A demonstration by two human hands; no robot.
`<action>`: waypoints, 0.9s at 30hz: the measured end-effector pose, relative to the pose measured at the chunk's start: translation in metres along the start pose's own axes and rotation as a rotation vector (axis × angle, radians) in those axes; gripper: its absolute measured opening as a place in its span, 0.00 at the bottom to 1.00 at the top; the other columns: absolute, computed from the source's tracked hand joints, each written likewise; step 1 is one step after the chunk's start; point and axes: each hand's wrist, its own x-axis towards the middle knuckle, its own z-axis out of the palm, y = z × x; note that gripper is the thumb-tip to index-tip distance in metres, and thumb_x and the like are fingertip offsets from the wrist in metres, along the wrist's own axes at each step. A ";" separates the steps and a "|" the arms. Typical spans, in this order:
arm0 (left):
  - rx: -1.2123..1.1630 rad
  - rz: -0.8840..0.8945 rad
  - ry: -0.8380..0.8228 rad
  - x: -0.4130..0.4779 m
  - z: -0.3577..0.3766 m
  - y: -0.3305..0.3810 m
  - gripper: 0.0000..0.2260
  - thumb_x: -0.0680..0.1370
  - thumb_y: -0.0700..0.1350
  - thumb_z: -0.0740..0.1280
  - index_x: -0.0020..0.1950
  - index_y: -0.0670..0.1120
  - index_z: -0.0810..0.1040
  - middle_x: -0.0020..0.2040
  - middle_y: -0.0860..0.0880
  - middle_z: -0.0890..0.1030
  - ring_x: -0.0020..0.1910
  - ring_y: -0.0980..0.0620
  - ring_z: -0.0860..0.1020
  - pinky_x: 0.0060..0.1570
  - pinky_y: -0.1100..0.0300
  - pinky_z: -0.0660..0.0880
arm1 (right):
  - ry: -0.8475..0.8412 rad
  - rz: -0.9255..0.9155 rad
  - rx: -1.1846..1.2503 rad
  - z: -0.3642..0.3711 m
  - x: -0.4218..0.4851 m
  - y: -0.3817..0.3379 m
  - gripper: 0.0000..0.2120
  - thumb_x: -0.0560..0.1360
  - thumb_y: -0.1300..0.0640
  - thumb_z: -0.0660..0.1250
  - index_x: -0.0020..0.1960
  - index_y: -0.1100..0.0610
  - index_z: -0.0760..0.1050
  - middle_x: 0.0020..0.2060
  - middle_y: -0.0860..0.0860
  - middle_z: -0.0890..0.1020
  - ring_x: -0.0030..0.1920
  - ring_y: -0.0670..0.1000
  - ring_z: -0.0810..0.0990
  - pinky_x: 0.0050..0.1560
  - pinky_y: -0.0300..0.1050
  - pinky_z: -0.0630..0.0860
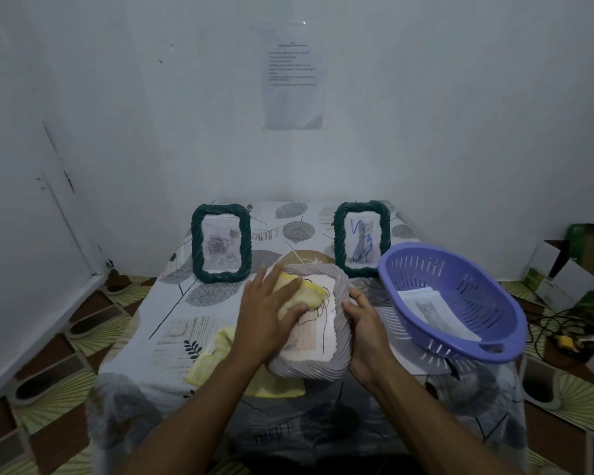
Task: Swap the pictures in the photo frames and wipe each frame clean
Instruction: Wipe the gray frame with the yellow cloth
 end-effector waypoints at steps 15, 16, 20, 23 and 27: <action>-0.261 -0.047 -0.216 -0.008 -0.030 -0.006 0.25 0.73 0.56 0.65 0.70 0.55 0.70 0.77 0.55 0.51 0.74 0.57 0.54 0.66 0.63 0.57 | 0.056 -0.072 0.013 0.007 0.013 -0.014 0.10 0.81 0.64 0.56 0.56 0.57 0.74 0.47 0.56 0.85 0.46 0.58 0.83 0.48 0.55 0.80; -0.276 -0.060 -0.225 -0.007 -0.032 -0.005 0.25 0.72 0.55 0.65 0.70 0.55 0.71 0.77 0.55 0.52 0.73 0.58 0.56 0.65 0.64 0.58 | 0.061 -0.083 0.007 0.009 0.015 -0.017 0.10 0.81 0.64 0.56 0.56 0.57 0.74 0.46 0.55 0.85 0.45 0.57 0.84 0.46 0.54 0.80; -0.343 -0.073 -0.301 -0.015 -0.034 -0.009 0.26 0.71 0.55 0.67 0.70 0.57 0.70 0.78 0.54 0.54 0.73 0.57 0.58 0.67 0.61 0.61 | 0.053 -0.087 -0.022 0.012 0.016 -0.021 0.10 0.81 0.64 0.56 0.57 0.58 0.74 0.47 0.57 0.85 0.44 0.58 0.84 0.46 0.55 0.80; -0.232 -0.071 -0.192 -0.011 -0.033 -0.010 0.25 0.73 0.53 0.68 0.70 0.53 0.71 0.77 0.55 0.54 0.73 0.57 0.59 0.66 0.65 0.57 | 0.004 -0.036 0.001 0.014 0.009 -0.010 0.11 0.80 0.65 0.56 0.58 0.59 0.75 0.51 0.60 0.83 0.49 0.61 0.82 0.53 0.59 0.78; 0.055 0.065 -0.109 0.000 -0.028 0.000 0.21 0.78 0.55 0.60 0.70 0.52 0.70 0.77 0.50 0.47 0.77 0.50 0.46 0.72 0.54 0.47 | -0.023 0.002 0.055 0.017 0.003 -0.004 0.12 0.81 0.64 0.55 0.58 0.60 0.75 0.52 0.62 0.83 0.48 0.61 0.82 0.55 0.61 0.77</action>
